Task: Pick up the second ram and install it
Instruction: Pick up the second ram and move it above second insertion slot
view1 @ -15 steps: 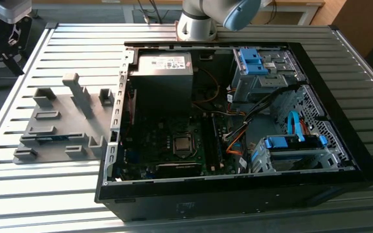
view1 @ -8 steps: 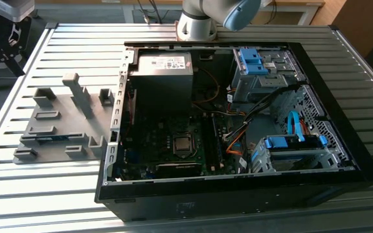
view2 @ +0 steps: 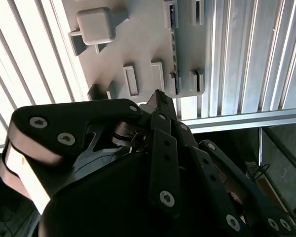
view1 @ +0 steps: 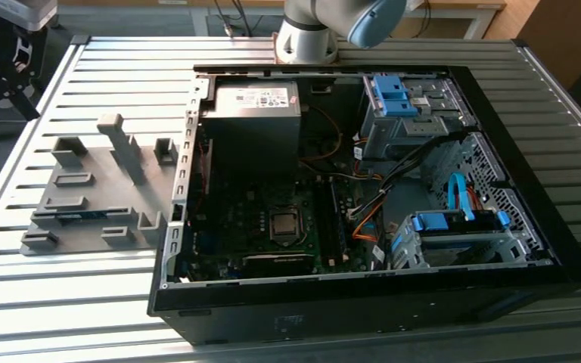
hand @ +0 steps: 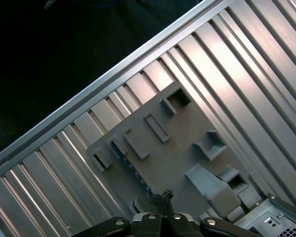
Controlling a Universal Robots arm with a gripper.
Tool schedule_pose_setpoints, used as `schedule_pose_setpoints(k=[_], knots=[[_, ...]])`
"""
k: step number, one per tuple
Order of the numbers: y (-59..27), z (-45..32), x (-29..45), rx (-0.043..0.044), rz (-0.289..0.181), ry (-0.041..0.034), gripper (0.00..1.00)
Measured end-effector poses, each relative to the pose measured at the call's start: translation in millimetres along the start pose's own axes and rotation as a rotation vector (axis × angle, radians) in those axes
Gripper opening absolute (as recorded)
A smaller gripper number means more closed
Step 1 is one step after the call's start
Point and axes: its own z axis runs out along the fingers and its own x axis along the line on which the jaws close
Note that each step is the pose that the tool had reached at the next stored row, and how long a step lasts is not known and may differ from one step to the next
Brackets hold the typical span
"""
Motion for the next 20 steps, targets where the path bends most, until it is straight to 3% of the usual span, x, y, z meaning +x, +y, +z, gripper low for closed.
schedule_pose_setpoints(k=[12,20], knots=[[-0.2,4.3,3.7,0.0000,-0.093,-0.0027,0.11],[-0.4,8.1,3.9,0.0012,-0.187,-0.0050,0.11]])
